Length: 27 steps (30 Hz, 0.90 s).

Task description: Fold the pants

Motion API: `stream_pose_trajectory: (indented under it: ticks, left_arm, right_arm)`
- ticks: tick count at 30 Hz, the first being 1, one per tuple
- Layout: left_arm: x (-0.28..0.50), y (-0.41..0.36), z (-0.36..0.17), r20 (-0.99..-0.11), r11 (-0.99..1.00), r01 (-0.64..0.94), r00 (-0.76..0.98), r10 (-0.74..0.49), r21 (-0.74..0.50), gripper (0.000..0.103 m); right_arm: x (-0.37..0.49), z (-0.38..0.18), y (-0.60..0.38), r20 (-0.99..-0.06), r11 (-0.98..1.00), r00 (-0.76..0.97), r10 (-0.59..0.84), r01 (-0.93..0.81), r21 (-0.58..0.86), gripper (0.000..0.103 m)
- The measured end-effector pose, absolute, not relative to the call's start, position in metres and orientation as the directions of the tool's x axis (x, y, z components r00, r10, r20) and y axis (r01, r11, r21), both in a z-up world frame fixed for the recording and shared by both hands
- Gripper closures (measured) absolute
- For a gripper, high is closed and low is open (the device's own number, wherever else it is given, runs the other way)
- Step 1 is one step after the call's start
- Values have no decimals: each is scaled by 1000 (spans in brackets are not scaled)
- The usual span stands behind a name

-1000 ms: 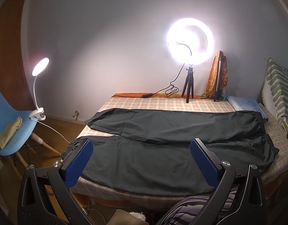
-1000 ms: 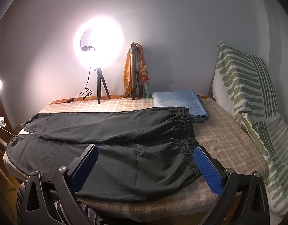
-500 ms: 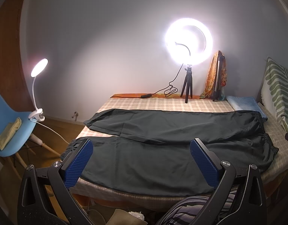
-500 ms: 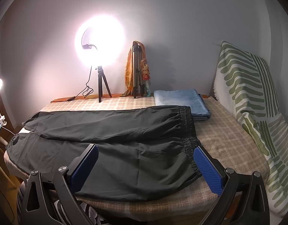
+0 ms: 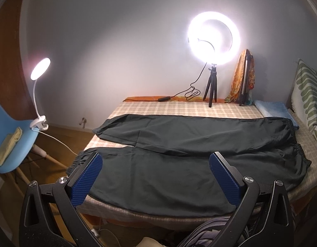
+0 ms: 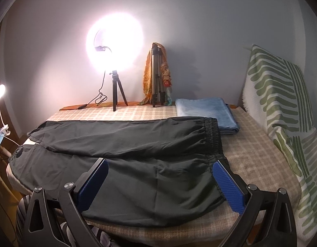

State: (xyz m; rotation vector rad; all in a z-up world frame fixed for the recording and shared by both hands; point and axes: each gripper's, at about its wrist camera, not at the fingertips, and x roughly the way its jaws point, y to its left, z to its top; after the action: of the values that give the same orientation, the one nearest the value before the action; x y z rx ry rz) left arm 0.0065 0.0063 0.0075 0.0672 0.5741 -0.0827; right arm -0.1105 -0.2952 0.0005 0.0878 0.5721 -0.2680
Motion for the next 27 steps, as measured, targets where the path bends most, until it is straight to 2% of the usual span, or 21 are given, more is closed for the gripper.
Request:
stream_pose_trajectory:
  ticks: [5,13,19,22,27]
  left_arm:
    - [27,22,0,-553,992,118,829,-81,33,0]
    - [87,69,-11,-580,997,79,812,-75,-17,5]
    - [145,102,-33,-638,997,30,767,-72,-77,17]
    - [175,117,-46,-669,994,5,739,-76,-108,28]
    - [218,137,-58,-697,989,-29,713,-79,-142,29]
  right_arm:
    - [-85,6,-306,-559,974,812,-168,224,33,10]
    - [-26,22,-330,-547,989,834,-75,132,66,9]
    - [38,18,-325,-603,999,797,-43,38,-21,9]
    - [73,12,-317,-636,999,772,3,-27,-29,9]
    - [124,2,-297,-668,988,741,69,-141,-55,10]
